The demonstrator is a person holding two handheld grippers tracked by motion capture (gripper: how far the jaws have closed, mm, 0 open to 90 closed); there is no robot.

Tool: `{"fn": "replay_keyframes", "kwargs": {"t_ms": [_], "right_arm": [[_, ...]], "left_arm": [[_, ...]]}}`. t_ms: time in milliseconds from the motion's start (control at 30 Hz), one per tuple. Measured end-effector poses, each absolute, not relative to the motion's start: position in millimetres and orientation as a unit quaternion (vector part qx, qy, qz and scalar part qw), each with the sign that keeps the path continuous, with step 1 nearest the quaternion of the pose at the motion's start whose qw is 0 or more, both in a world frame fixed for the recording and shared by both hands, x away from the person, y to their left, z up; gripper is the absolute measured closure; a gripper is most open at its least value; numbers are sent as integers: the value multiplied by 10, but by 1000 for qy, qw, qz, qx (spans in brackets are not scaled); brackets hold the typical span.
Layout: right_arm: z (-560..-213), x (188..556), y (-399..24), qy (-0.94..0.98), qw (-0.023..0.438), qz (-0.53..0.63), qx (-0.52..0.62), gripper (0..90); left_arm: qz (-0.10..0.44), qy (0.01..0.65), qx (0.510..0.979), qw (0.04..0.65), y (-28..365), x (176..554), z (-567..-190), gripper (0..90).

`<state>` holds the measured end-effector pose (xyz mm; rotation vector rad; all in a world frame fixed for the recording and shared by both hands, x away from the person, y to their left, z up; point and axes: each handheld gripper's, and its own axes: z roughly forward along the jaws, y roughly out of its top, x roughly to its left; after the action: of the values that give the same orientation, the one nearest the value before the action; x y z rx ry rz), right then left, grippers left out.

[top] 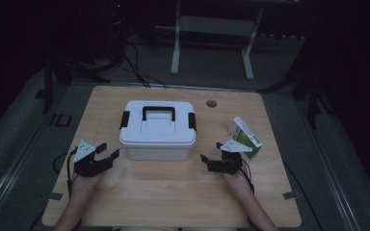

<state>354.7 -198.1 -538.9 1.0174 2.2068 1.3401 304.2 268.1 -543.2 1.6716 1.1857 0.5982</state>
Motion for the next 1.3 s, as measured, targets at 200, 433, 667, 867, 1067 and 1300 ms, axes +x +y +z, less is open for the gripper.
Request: {"fn": "replay_keyframes", "kwargs": {"t_ms": [200, 433, 667, 867, 1067, 1300], "right_arm": [[-5375, 3712, -1803, 776, 182, 483, 363, 295], [-5279, 3839, -1564, 784, 209, 474, 343, 626], [-5260, 3949, -1431, 790, 206, 465, 342, 898], [-5261, 3954, -1398, 790, 204, 466, 341, 900], [-5269, 3938, -1404, 790, 202, 465, 345, 900], [-5256, 3866, -1438, 794, 199, 458, 347, 900]], "left_arm": [[241, 490, 681, 487, 2660, 3209, -5375, 442], [227, 488, 682, 496, 2625, 3370, -5351, 593], [213, 466, 696, 502, 2488, 3469, -5344, 810], [211, 459, 701, 504, 2459, 3466, -5322, 894], [204, 459, 698, 510, 2444, 3428, -5332, 897], [196, 462, 694, 516, 2397, 3346, -5348, 897]]}}
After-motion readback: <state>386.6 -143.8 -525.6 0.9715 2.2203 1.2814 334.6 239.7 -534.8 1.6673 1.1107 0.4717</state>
